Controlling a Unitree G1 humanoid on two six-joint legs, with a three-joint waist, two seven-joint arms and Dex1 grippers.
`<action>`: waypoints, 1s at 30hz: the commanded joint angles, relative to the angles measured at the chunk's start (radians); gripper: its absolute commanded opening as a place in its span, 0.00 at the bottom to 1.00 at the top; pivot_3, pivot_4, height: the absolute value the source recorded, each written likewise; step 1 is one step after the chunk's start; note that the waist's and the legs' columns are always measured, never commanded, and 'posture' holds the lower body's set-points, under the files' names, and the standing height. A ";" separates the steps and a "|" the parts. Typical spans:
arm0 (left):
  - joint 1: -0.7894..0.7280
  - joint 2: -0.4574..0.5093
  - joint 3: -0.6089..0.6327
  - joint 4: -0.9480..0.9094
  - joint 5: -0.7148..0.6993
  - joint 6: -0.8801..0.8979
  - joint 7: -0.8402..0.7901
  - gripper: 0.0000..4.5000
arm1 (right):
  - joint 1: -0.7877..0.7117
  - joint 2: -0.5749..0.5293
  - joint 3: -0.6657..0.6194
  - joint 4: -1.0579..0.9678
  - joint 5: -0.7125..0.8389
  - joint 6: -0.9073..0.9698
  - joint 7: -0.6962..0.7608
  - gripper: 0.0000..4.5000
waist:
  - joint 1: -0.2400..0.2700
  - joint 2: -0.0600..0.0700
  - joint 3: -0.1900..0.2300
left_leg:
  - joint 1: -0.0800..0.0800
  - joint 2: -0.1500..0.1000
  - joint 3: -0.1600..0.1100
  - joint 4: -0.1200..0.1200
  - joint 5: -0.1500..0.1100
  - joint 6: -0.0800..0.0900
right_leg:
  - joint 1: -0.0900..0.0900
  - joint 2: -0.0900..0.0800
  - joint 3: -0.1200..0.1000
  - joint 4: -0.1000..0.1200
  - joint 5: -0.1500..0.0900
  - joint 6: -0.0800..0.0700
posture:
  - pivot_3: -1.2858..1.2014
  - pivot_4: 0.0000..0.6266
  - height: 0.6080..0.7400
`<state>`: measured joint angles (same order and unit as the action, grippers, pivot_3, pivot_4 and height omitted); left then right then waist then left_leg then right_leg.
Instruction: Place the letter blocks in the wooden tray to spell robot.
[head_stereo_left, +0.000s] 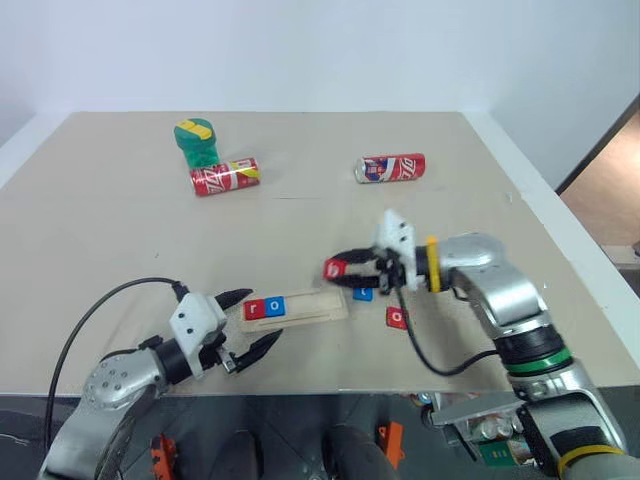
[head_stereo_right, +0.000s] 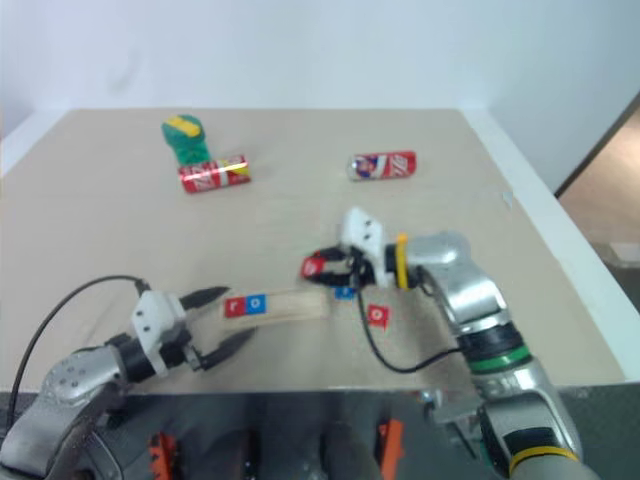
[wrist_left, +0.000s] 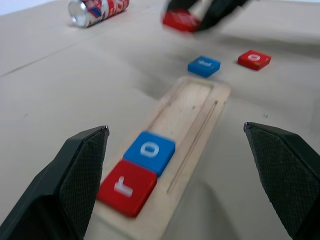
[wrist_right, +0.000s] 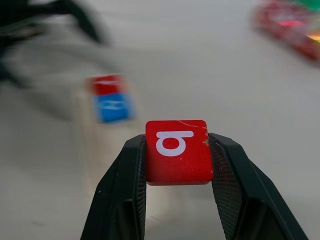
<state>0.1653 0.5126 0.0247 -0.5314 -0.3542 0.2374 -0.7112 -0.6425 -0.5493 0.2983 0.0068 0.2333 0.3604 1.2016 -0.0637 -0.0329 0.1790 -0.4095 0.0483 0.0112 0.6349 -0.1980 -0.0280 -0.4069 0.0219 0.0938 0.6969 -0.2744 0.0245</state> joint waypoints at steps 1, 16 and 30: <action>0.012 -0.009 0.034 -0.038 -0.015 -0.025 0.021 1.00 | -0.022 0.024 0.053 0.040 -0.036 -0.079 0.042 0.27 | 0.000 0.000 0.000 | 0.000 -0.001 0.001 0.000 0.000 0.000 | 0.000 -0.001 0.000 0.000 0.000 0.001 | 0.52 0.24 1.00; 0.053 -0.030 0.022 -0.090 -0.015 0.000 0.090 1.00 | -0.120 0.193 0.123 0.277 -0.136 -0.186 0.033 0.27 | -0.009 -0.002 0.001 | 0.001 -0.001 0.004 0.000 0.000 -0.001 | 0.000 -0.002 0.003 0.000 0.001 0.003 | 0.52 0.24 1.00; 0.053 -0.025 -0.001 -0.096 -0.004 -0.005 0.096 1.00 | -0.132 0.207 0.113 0.358 -0.172 -0.242 0.027 0.27 | -0.009 -0.002 0.001 | 0.001 -0.001 0.004 0.000 0.000 -0.001 | 0.000 -0.002 0.003 0.000 0.001 0.003 | 0.52 0.24 1.00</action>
<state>0.2187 0.4834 0.0230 -0.5759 -0.3557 0.2422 -0.6166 -0.7569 -0.3352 0.4281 0.3593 0.0691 0.1301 1.2227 -0.0732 -0.0348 0.1799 -0.4083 0.0468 0.0154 0.6348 -0.1983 -0.0285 -0.4070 0.0196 0.0971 0.6967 -0.2736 0.0270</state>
